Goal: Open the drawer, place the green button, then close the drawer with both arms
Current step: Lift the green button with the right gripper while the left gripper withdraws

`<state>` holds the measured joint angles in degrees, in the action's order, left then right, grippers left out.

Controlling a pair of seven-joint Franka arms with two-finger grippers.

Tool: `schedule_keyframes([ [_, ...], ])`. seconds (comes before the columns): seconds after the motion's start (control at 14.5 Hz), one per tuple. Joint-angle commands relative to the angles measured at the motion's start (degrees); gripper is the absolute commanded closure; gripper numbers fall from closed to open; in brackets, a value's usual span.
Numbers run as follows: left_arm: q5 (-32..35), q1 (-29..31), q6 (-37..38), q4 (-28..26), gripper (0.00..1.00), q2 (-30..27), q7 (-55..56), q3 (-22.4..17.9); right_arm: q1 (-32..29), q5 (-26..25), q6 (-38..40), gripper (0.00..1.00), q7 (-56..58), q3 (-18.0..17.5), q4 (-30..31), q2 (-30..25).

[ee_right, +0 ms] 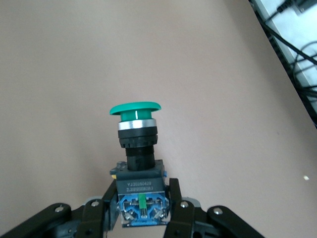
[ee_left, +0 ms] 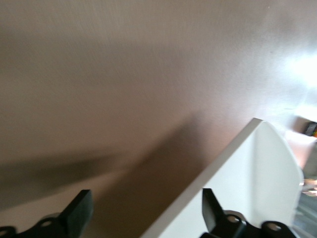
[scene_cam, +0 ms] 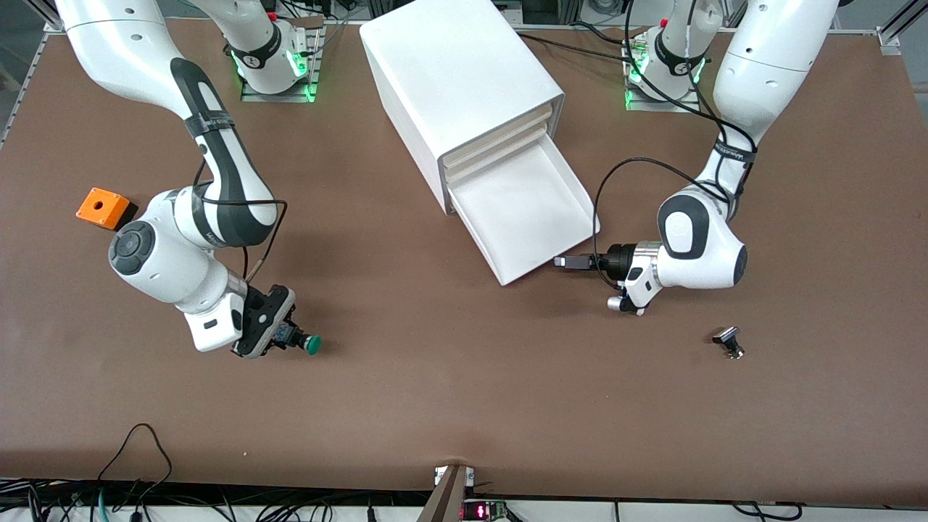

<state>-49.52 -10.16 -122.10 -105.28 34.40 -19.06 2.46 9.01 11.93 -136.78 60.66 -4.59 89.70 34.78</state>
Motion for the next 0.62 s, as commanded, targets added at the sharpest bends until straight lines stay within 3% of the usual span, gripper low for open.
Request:
schedule_keyframes([
  [0.0, 12.0, 4.2, -1.8, 1.3, 0.00, -6.9, 0.7, 0.3, -0.9, 1.3, 1.0, 0.71, -0.5, -3.0, -1.0, 0.0],
  [0.28, 16.1, 12.9, 3.0, -0.2, 0.00, -17.1, 0.8, 0.6, -0.9, 1.3, 1.7, 0.71, -0.5, -8.9, -1.0, 0.0],
  [0.55, 35.5, 15.2, 10.3, 0.2, 0.00, -27.5, 0.7, 0.7, 1.5, -4.0, 3.5, 0.71, -1.2, -13.8, -1.0, -0.7],
])
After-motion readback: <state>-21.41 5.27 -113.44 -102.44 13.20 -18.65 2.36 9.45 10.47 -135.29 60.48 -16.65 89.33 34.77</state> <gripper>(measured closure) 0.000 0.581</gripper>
